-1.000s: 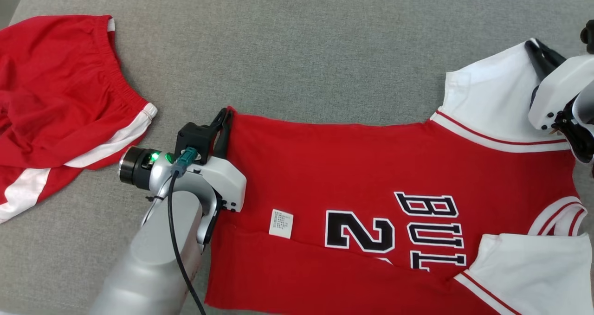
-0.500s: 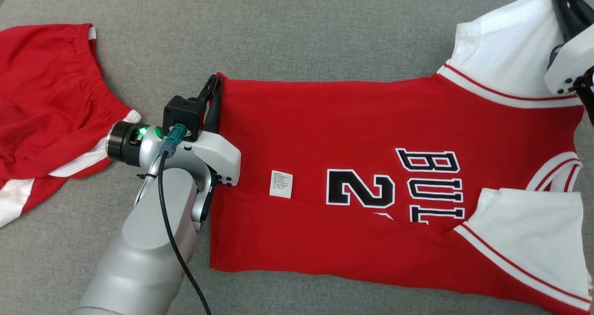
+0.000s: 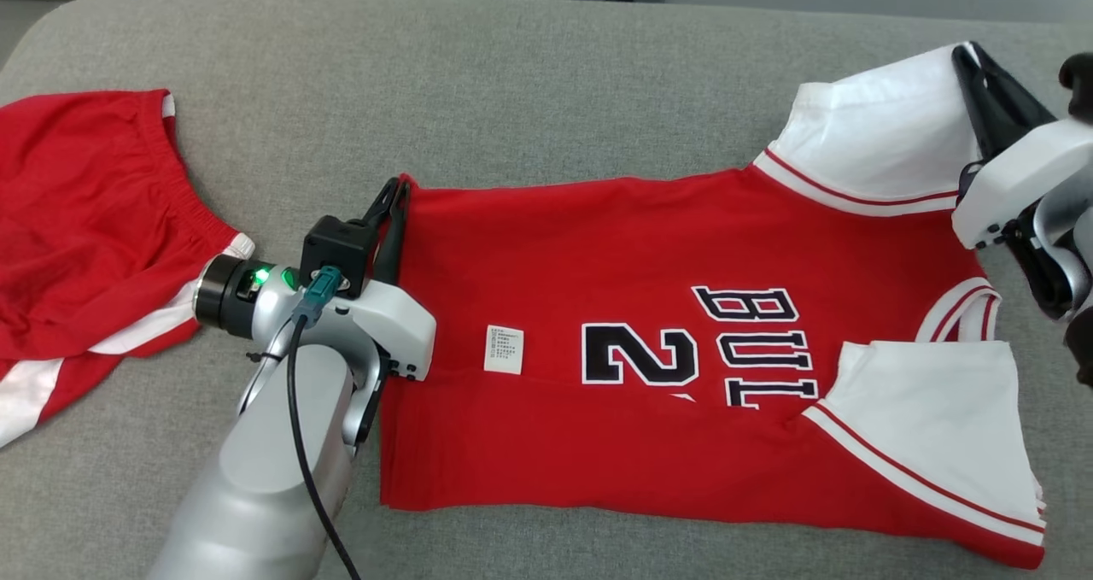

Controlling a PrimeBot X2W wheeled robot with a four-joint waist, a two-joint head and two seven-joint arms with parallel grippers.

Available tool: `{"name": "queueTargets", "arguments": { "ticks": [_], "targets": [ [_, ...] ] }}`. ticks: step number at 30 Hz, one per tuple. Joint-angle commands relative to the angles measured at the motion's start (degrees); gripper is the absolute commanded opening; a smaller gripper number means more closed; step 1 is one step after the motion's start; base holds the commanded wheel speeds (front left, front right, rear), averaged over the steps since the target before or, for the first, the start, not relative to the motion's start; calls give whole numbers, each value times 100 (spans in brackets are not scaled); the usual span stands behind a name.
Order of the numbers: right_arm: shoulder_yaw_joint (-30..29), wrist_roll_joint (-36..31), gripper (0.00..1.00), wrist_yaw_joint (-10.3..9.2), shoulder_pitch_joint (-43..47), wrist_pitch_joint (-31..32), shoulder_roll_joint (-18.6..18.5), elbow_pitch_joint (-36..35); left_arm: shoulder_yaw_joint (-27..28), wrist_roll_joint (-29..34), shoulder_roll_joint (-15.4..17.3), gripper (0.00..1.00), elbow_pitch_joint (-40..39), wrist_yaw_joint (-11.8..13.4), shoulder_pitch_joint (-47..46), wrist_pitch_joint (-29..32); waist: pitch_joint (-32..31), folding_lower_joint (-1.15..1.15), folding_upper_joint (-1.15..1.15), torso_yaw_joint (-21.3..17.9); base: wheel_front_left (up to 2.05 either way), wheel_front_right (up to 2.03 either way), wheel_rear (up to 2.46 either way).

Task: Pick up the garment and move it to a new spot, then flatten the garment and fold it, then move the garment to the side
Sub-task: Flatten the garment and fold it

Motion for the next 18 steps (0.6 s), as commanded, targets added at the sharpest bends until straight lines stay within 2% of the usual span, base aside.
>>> {"name": "queueTargets", "arguments": {
  "ticks": [1, 9, 18],
  "targets": [
    [-106, -89, 0, -1, 261, -12, -4, -138, 45, 63, 65, 0, -38, -26, 112, -23, -190, 0, 0, -118, 0, 0, 0],
    [-323, -211, 0, -1, 1001, -12, 0, -559, 96, 135, 206, 0, 15, -108, 408, -23, -646, 0, 0, -303, 0, 0, 0],
    [-225, 70, 0, -1, 1785, -13, -89, -550, 47, 168, 273, 0, 154, -288, 759, -22, -1119, 0, 0, -399, 0, 0, 0]
  ]
}}
